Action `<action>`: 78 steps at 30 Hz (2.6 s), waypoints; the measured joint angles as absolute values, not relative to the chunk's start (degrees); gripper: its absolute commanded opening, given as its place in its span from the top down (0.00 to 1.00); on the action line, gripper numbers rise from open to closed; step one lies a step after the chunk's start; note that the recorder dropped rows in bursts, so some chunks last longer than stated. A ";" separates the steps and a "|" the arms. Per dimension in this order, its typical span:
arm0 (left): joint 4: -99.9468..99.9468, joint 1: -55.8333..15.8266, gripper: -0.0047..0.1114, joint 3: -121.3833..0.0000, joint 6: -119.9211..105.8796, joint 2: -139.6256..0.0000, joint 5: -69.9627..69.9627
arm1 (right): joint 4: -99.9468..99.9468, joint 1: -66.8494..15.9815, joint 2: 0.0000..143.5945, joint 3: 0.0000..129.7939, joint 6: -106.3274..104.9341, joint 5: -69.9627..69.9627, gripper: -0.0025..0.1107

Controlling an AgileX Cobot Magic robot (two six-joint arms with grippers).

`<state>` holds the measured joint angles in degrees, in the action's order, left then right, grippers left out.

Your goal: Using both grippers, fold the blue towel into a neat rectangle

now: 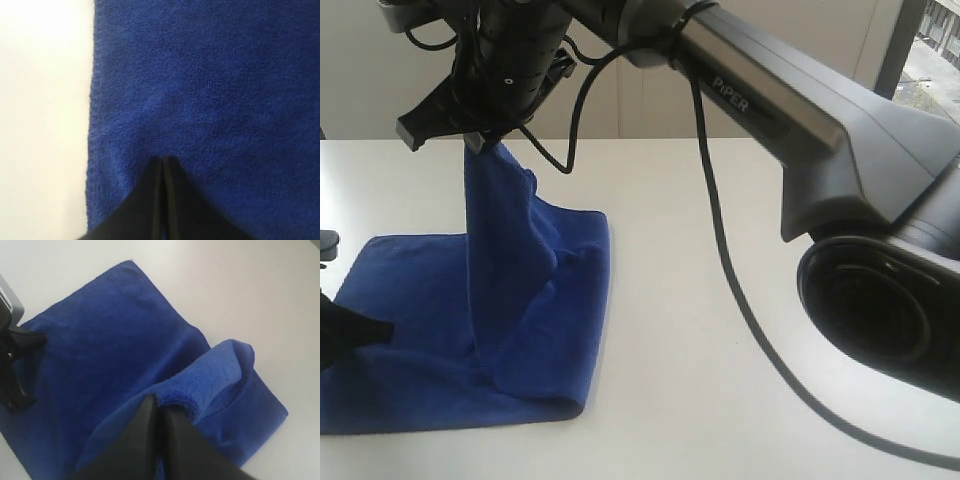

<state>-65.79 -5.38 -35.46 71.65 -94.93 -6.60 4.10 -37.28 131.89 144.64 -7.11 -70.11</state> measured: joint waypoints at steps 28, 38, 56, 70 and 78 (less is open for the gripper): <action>-51.91 -5.38 0.96 -56.64 53.78 -109.09 -10.70 | 4.10 -37.28 131.89 144.64 -7.20 -70.11 0.98; -51.91 -4.42 0.96 -58.77 50.41 -111.52 -8.11 | 4.10 -37.28 131.89 144.64 -8.04 -70.11 0.98; -51.79 -2.79 0.96 -58.95 51.09 -106.18 -9.74 | 4.60 -37.28 131.89 144.64 -8.27 -70.11 0.98; -51.79 -2.76 0.96 -58.83 47.76 -88.23 14.51 | 16.68 -38.91 139.90 144.54 -13.63 -56.75 0.98; -51.79 -2.76 0.96 -57.13 46.37 -86.24 17.48 | 27.63 -40.02 144.45 144.54 -18.82 -47.36 0.98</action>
<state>-51.79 -2.76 -57.13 46.37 -86.24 17.48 27.63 -40.02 144.45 144.54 -18.82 -47.36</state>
